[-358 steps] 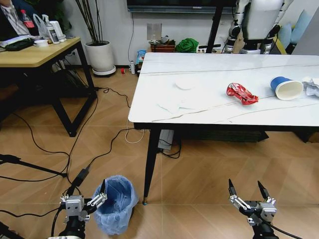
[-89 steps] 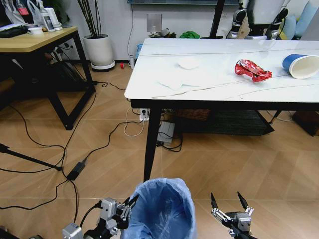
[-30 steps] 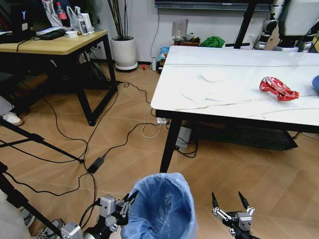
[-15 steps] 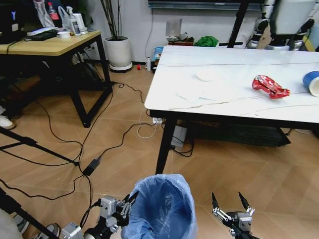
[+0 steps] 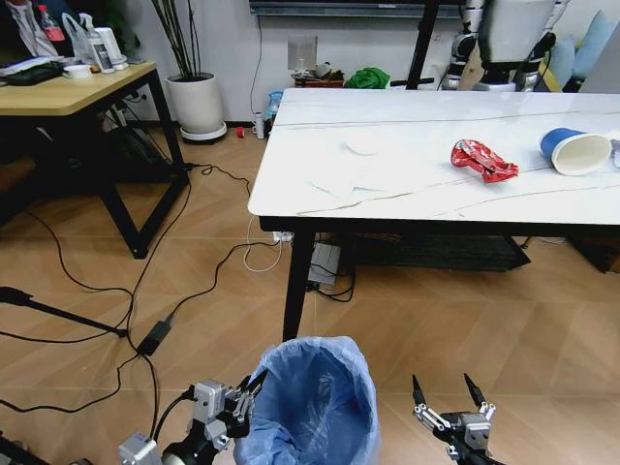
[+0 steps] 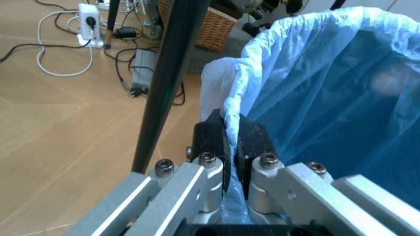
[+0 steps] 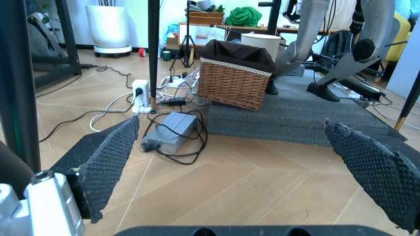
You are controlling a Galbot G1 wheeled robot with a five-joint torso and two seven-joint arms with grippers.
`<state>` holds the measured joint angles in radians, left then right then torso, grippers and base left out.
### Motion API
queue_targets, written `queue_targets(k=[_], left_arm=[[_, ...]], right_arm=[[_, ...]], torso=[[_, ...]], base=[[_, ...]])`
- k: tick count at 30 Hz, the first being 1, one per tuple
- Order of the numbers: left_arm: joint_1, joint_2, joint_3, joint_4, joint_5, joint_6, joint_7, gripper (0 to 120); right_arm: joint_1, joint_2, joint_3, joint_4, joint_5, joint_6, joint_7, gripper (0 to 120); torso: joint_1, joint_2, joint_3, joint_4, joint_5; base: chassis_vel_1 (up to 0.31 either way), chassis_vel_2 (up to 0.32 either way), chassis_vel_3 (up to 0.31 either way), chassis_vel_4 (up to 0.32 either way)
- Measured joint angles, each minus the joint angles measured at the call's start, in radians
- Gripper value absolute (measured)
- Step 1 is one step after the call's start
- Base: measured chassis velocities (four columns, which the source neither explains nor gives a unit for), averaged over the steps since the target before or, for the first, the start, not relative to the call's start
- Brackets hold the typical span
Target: Pick up the trash bin and place the trash from the table into it.
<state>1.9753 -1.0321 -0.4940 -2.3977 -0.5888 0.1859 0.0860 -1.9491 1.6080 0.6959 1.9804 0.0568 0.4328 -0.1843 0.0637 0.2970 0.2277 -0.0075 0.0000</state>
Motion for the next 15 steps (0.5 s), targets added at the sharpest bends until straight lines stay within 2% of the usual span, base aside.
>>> queue_targets(k=[9, 15], left_arm=[[-0.001, 0.002, -0.003, 0.005, 0.001, 0.0, 0.009, 0], [0.0, 0.001, 0.0, 0.007, 0.004, -0.003, 0.013, 0]], right_arm=[[0.001, 0.0, 0.0, 0.0, 0.0, 0.0, 0.0, 100], [0.003, 0.0, 0.0, -0.001, 0.001, -0.001, 0.001, 100]], torso=[[0.002, 0.008, 0.005, 0.0, 0.0], [0.011, 0.029, 0.018, 0.0, 0.0]], base=[[0.0, 0.0, 0.0, 0.0], [0.0, 0.0, 0.0, 0.0]])
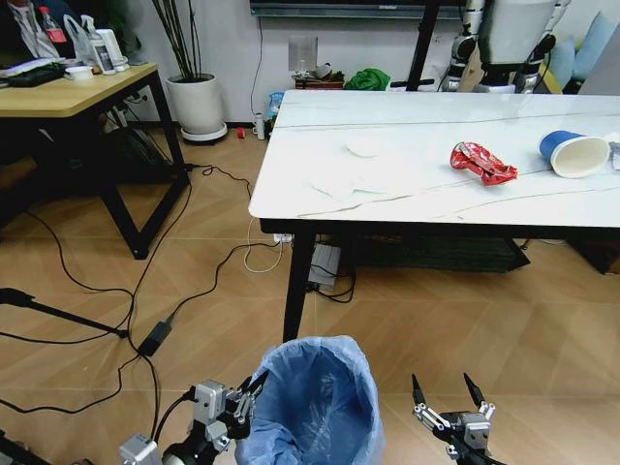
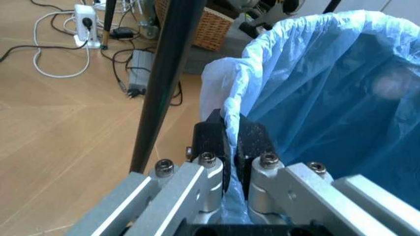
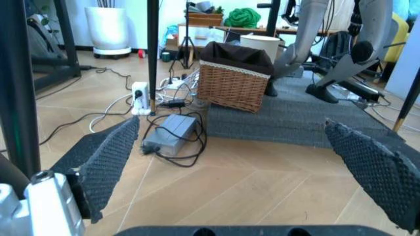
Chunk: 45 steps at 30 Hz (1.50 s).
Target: Pick up the trash bin and place the trash from the table into it.
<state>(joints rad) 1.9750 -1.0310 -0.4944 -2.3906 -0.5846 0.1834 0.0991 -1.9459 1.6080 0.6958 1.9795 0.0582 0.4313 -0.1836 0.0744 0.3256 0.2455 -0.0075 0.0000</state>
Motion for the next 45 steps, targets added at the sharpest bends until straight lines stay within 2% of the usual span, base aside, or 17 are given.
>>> queue_targets(k=[39, 45], left_arm=[[0.004, -0.006, 0.004, 0.005, 0.002, -0.009, 0.013, 0], [0.011, -0.004, 0.009, -0.004, -0.034, 0.002, -0.002, 0]], right_arm=[[-0.003, 0.0, 0.002, 0.003, 0.003, 0.001, 0.0, 100], [-0.003, 0.0, 0.002, 0.003, 0.004, 0.001, 0.0, 100]], torso=[[0.057, 0.161, 0.103, 0.0, 0.0], [0.066, 0.188, 0.121, 0.0, 0.0001]], base=[[0.0, 0.0, 0.0, 0.0], [0.0, 0.0, 0.0, 0.0]])
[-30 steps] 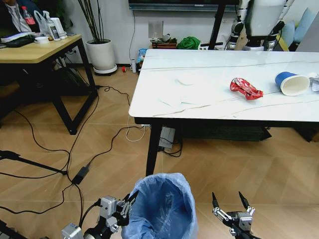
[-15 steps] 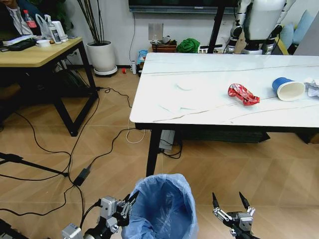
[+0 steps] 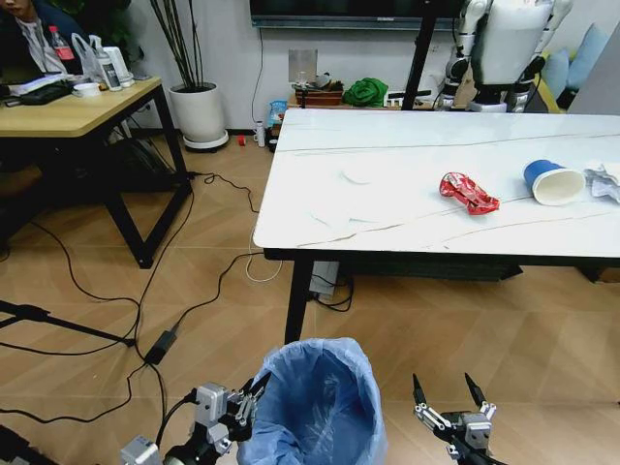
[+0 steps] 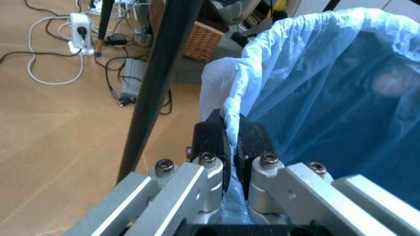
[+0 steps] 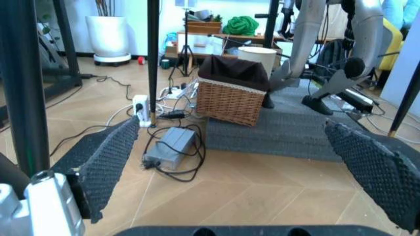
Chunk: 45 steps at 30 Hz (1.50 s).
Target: Pick up the trash bin and place the trash from the table into it.
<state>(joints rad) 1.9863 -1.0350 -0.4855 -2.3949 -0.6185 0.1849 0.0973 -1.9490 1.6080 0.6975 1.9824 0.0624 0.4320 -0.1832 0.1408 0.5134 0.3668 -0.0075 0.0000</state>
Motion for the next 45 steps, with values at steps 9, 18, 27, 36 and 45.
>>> queue_targets(k=[9, 18, 27, 36, 45], left_arm=[[0.001, 0.0, 0.0, 0.003, -0.003, 0.003, -0.004, 0], [-0.004, -0.007, -0.001, 0.006, 0.001, 0.003, -0.006, 0], [-0.002, -0.012, 0.0, 0.006, 0.014, 0.003, -0.003, 0], [-0.001, -0.014, 0.002, 0.009, 0.029, 0.001, -0.001, 0], [-0.003, -0.015, 0.002, 0.011, 0.036, -0.001, 0.001, 0]], right_arm=[[0.0, 0.0, 0.0, -0.001, 0.0, 0.0, 0.0, 100], [0.0, 0.0, 0.001, 0.0, 0.003, 0.0, 0.0, 100], [-0.001, 0.0, 0.001, 0.001, 0.003, 0.0, 0.0, 100], [-0.002, 0.0, 0.001, 0.001, 0.003, 0.003, 0.0, 100], [-0.002, 0.0, 0.001, 0.001, 0.004, 0.003, 0.0, 100]], torso=[[0.014, 0.034, 0.02, 0.0, 0.0], [0.03, 0.077, 0.047, 0.0, 0.0], [0.047, 0.118, 0.071, -0.0001, 0.0], [0.062, 0.154, 0.092, 0.0, 0.0], [0.077, 0.189, 0.112, 0.0, 0.0]], base=[[0.0, 0.0, 0.0, 0.0], [0.0, 0.0, 0.0, 0.0], [0.0, 0.0, 0.0, 0.0], [0.0, 0.0, 0.0, 0.0], [0.0, 0.0, 0.0, 0.0]])
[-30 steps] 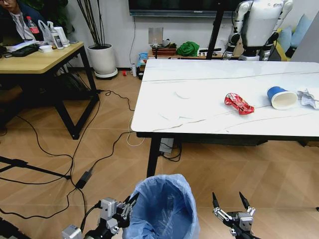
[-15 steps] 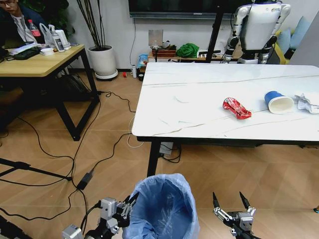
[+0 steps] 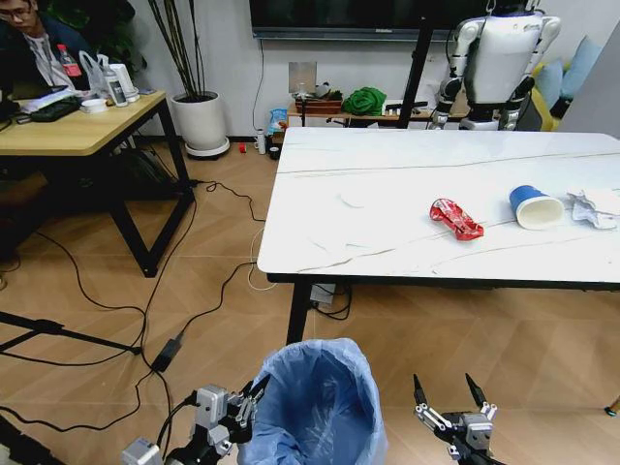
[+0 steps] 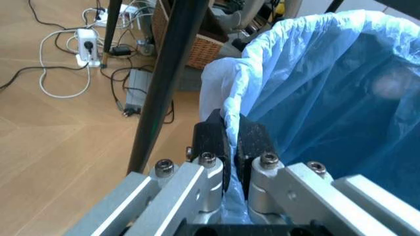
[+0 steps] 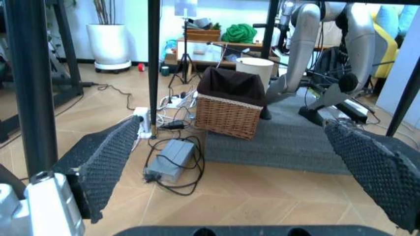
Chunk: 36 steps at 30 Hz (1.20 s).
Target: Pick up the trash bin and place the trash from the table into it.
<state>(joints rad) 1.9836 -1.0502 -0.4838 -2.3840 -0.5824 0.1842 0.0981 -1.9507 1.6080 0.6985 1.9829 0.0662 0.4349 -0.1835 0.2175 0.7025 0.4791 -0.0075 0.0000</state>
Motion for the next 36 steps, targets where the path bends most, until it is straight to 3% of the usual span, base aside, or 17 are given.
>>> queue_targets(k=[36], left_arm=[[-0.001, 0.003, -0.003, 0.003, 0.037, -0.012, 0.018, 0]], right_arm=[[-0.002, 0.0, 0.0, 0.005, 0.0, 0.002, 0.0, 100]], torso=[[0.074, 0.173, 0.099, 0.0, 0.0]], base=[[0.0, 0.0, 0.0, 0.0]])
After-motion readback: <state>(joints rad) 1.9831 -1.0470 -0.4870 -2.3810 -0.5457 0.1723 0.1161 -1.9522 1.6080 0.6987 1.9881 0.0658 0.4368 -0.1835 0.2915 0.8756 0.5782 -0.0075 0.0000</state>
